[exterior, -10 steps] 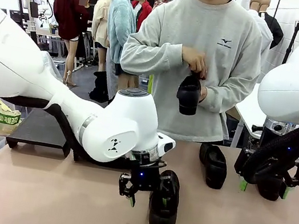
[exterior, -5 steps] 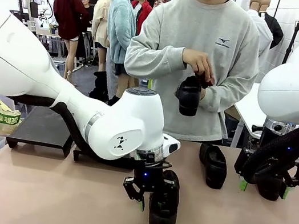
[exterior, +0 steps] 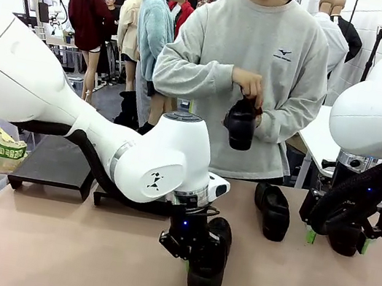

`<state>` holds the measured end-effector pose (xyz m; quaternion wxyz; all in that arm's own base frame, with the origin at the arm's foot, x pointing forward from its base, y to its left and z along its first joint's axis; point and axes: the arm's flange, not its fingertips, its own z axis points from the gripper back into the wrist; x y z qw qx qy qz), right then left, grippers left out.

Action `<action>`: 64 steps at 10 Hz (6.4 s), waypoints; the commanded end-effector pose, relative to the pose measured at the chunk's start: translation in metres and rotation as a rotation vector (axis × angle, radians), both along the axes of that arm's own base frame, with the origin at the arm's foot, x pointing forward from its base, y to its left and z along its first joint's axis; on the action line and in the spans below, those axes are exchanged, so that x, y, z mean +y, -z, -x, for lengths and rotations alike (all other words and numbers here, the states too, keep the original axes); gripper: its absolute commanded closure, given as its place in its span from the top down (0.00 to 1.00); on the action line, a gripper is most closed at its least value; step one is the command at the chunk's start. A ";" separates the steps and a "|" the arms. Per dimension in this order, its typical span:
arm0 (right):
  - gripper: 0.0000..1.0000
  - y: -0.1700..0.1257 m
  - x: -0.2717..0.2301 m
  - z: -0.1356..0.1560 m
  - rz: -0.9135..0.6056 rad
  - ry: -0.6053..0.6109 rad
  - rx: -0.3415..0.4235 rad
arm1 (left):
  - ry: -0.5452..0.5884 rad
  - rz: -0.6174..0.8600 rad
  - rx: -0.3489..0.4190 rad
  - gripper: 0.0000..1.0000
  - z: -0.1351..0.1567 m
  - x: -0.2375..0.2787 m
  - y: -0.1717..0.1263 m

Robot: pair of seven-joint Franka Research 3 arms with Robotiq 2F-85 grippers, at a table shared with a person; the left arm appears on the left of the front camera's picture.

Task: Organize the shoes by placing them on the stand.
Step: Place the Shoe from the middle of the table onto the Shoes Stand.

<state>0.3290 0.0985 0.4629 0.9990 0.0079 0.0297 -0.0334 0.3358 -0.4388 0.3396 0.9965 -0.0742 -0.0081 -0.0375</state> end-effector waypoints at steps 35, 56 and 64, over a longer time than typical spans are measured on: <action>1.00 0.000 0.002 0.000 -0.002 0.007 0.002 | -0.305 -0.008 -0.484 0.00 -0.089 0.490 -0.179; 1.00 0.000 0.002 0.000 -0.002 0.007 0.002 | -0.239 0.016 -0.397 0.00 -0.197 0.537 -0.091; 1.00 0.000 0.002 0.000 -0.002 0.007 0.002 | -0.232 0.023 -0.395 0.00 -0.204 0.541 -0.078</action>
